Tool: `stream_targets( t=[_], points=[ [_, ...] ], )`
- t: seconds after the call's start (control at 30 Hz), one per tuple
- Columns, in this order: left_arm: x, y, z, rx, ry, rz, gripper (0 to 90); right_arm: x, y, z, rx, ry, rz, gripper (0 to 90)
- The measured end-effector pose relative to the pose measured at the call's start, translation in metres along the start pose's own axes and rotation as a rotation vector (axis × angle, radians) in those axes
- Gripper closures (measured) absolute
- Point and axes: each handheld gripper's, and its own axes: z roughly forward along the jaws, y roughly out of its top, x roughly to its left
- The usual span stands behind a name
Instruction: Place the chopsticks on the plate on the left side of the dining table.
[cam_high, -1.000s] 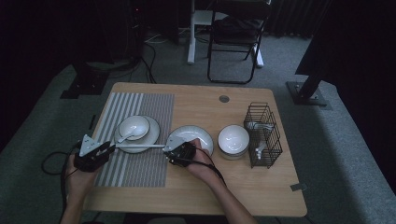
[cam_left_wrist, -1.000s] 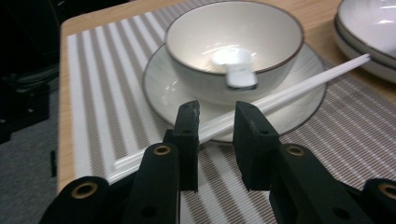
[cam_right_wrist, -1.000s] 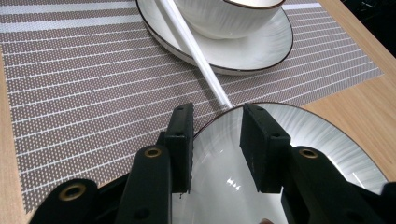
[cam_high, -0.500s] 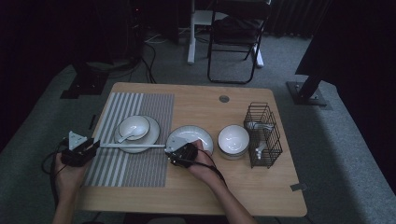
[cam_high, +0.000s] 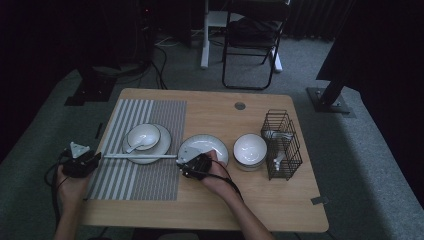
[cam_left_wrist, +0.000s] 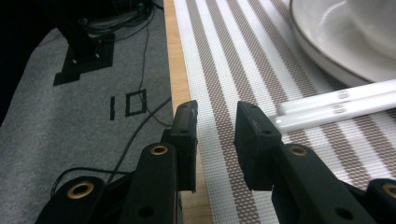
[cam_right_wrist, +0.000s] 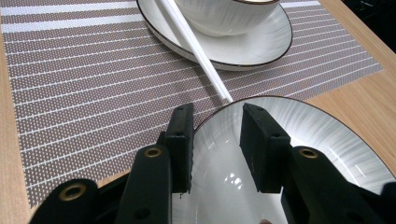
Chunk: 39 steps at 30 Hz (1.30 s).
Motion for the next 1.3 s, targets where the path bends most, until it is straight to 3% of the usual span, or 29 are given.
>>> stream_targets(
  t=[0.9, 1.3],
  points=[
    [-0.0094, -0.0005, 0.005, 0.007, -0.018, 0.014, 69.6, -0.0017, -0.0015, -0.0012, 0.0, -0.006, 0.0, 64.4],
    [-0.0011, -0.0047, -0.0032, -0.012, -0.004, -0.022, 69.0, -0.0014, -0.0048, -0.0025, 0.002, -0.003, 0.006, 64.3]
  ],
)
